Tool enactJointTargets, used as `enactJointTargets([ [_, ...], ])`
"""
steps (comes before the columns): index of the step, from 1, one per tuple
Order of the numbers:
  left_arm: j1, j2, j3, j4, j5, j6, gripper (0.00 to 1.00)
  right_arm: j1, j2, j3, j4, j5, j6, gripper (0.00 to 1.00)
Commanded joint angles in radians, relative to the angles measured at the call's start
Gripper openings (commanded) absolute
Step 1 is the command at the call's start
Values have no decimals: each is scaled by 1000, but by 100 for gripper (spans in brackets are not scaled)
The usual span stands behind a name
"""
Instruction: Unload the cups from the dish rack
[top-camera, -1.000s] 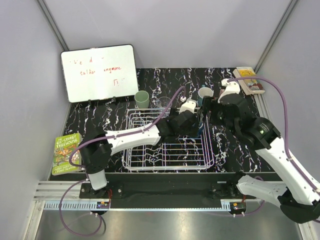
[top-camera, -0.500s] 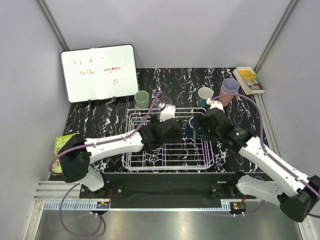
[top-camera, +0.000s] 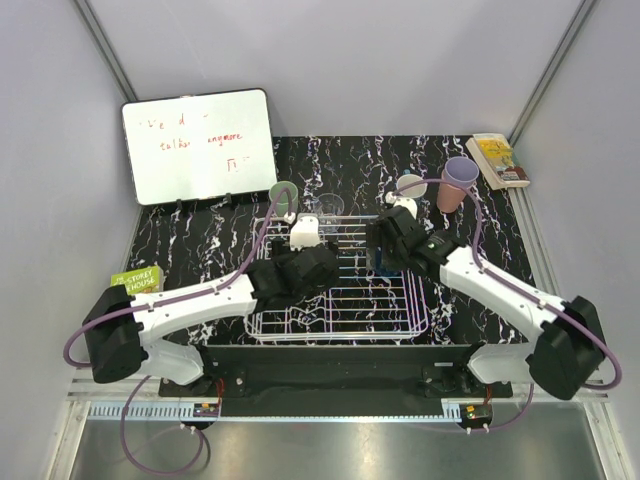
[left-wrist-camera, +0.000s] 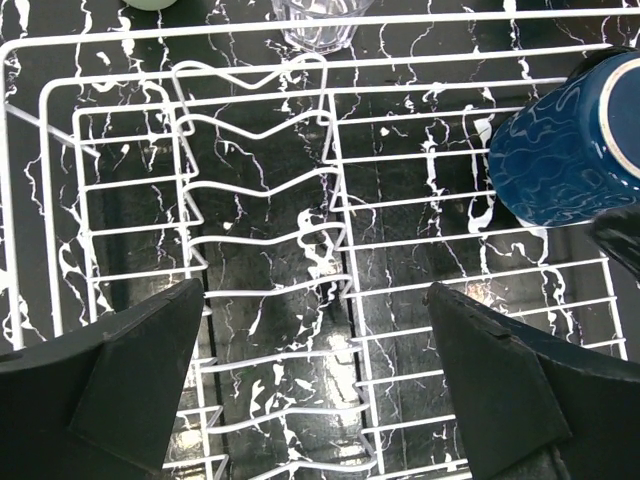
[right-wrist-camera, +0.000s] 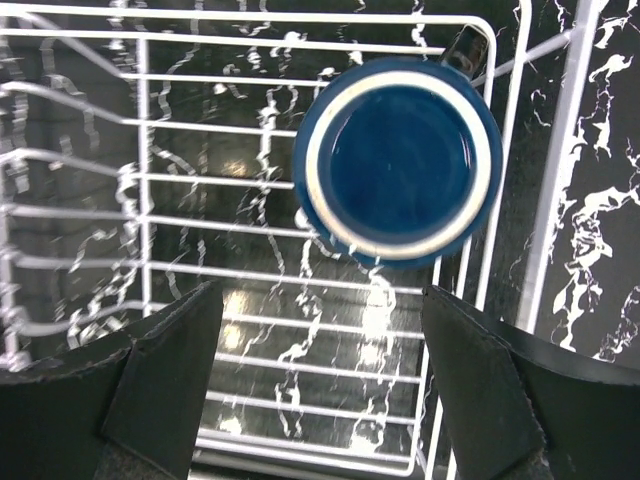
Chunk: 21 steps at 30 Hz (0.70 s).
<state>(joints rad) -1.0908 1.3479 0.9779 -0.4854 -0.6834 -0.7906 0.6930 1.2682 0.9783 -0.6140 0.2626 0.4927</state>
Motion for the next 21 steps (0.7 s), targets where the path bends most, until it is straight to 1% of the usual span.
enactJointTargets([
  [1,3,-52,-18,7,-50,-24,99,5,66,62,51,76,-14,87],
  [7,8,-58,-31,7,-53,-27,99,5,92,91,56,128,-23,87],
  [14,12,-38,-25,10,-47,-29,99,-3,131,106,28,214,-6,89],
  [21,15,-36,-33,13,-44,-32,99,-23,166,111,19,256,1,91],
])
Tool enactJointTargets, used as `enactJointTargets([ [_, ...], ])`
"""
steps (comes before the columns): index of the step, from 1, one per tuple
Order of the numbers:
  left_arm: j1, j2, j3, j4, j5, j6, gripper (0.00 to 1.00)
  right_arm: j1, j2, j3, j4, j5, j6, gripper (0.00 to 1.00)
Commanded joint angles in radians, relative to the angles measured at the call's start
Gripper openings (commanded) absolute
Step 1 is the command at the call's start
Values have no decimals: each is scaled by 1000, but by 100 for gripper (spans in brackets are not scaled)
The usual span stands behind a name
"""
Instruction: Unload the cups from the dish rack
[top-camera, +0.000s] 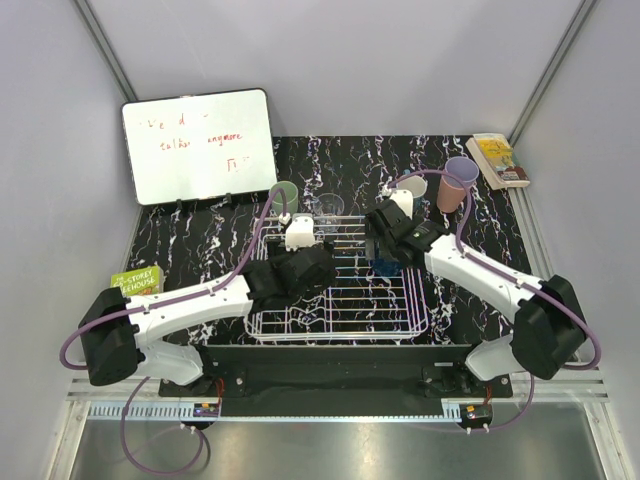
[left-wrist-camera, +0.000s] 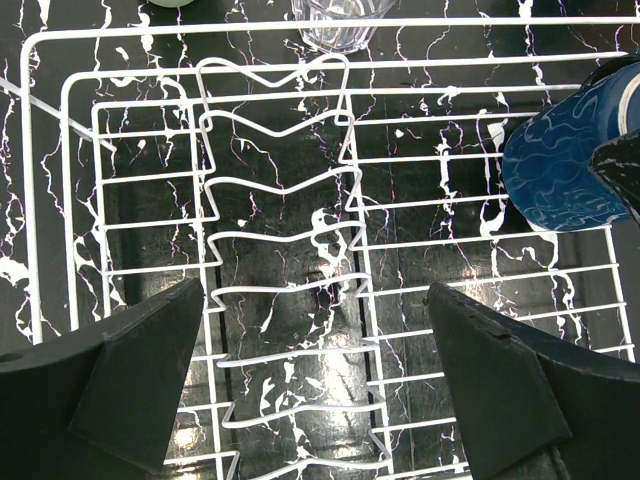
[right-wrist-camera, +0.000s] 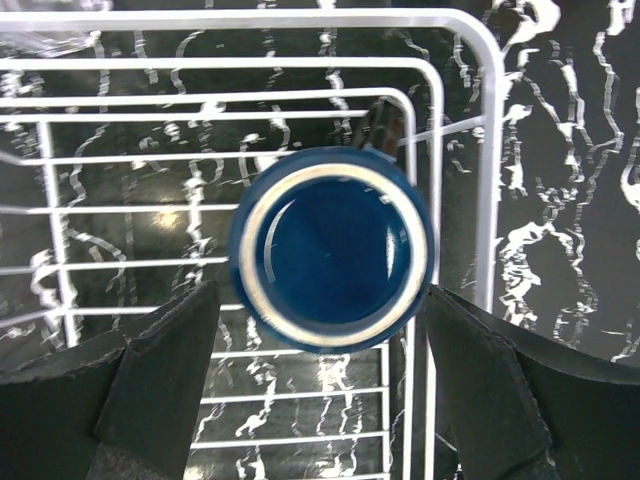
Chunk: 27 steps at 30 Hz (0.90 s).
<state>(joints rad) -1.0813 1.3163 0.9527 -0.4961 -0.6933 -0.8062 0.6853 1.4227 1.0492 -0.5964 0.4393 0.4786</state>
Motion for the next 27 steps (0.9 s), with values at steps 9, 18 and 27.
enactJointTargets([
  [9,14,-8,-15,40,-23,-16,99,-59,45,43,4,67,14,98],
  [18,14,1,-23,45,2,-25,99,-79,139,58,52,9,18,99],
  [27,14,-2,-35,50,11,-33,99,-93,202,40,93,-57,26,97],
])
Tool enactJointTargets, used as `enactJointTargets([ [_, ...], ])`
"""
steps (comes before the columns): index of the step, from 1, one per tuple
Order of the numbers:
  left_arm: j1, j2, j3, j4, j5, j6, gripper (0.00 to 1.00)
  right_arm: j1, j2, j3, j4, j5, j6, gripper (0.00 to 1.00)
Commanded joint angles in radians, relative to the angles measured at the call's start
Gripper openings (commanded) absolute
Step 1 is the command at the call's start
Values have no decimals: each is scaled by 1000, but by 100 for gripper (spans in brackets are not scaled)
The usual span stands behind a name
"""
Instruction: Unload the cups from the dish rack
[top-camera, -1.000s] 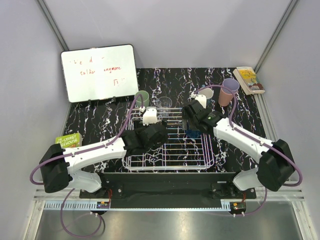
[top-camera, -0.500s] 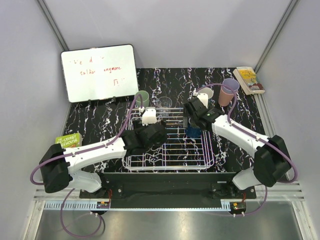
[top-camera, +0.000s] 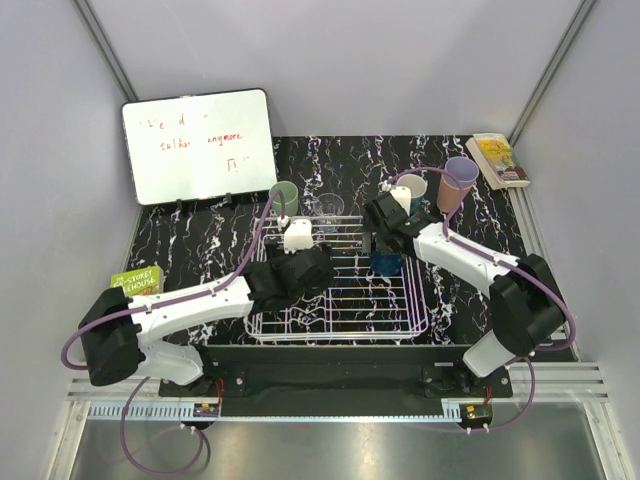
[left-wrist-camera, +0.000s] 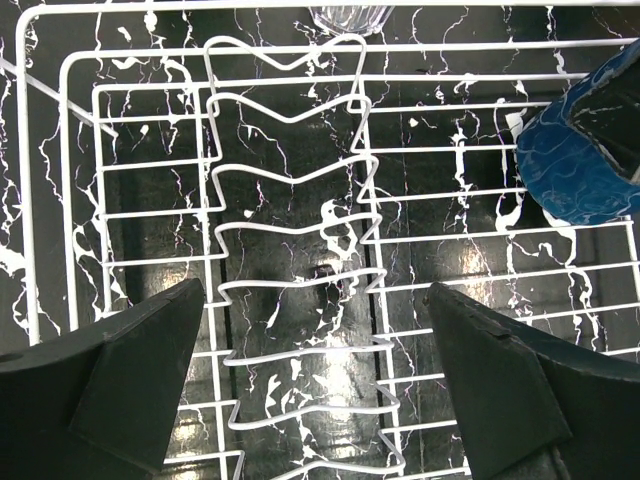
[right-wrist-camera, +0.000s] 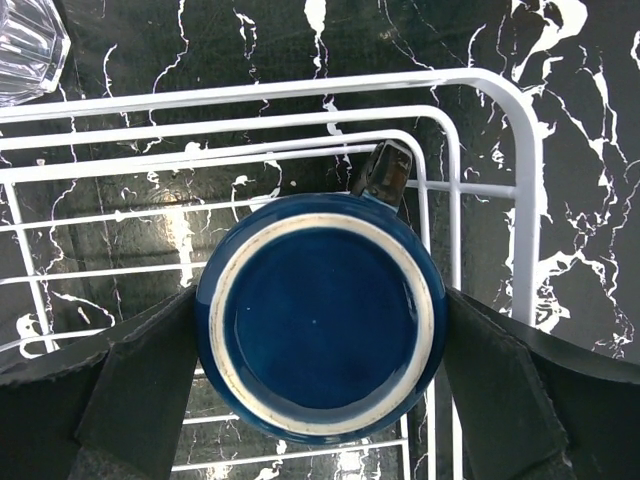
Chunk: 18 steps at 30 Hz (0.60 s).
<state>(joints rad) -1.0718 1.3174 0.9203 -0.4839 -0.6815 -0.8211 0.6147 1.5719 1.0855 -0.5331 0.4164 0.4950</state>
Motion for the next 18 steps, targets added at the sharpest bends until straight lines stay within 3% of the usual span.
enactJointTargets([
  [1,4,-4,-3,38,0,-19,99,-21,60,2,31,-39,10,97],
  [13,4,-3,-12,39,23,-36,99,-21,143,-65,54,-116,33,89],
  [14,4,-4,-14,41,23,-35,99,-21,146,-70,56,-122,34,84],
  [15,4,-6,-15,39,25,-38,99,-21,148,-73,58,-126,36,66],
  [18,4,-10,-20,39,26,-39,99,-21,129,-88,58,-130,40,42],
])
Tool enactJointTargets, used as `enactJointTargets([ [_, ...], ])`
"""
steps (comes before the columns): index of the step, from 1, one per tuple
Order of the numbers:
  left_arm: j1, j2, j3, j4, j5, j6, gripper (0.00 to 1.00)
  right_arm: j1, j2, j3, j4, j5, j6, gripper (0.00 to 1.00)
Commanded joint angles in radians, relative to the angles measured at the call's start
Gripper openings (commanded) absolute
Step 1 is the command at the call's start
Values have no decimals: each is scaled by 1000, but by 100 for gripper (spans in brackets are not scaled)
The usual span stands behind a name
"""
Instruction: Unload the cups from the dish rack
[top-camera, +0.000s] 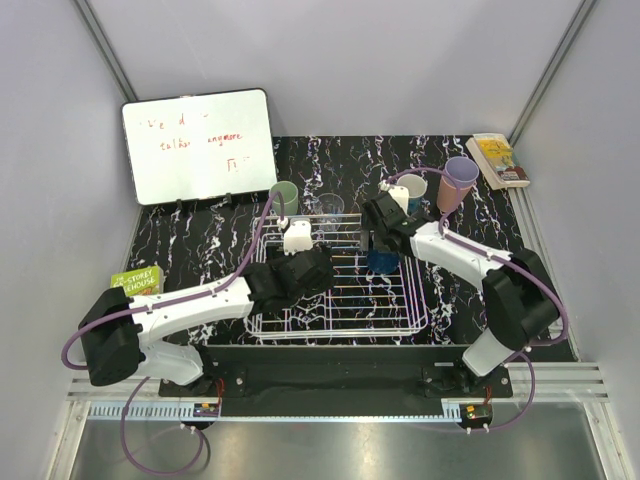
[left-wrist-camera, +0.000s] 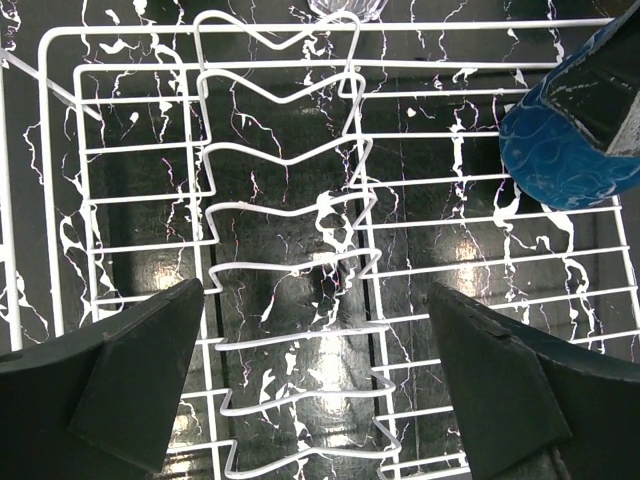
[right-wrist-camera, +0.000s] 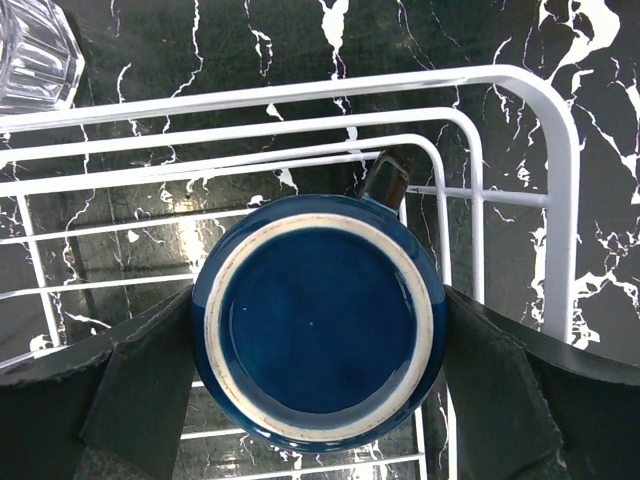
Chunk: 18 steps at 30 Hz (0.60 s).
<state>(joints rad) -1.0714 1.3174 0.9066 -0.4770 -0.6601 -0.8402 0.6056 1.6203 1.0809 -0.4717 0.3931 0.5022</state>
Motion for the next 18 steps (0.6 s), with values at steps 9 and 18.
enactJointTargets([
  [9,4,-9,2,34,5,-19,99,-10,-71,-115,-42,-80,52,0],
  [18,4,-12,25,34,-9,3,99,-9,-266,-18,-137,-54,26,0],
])
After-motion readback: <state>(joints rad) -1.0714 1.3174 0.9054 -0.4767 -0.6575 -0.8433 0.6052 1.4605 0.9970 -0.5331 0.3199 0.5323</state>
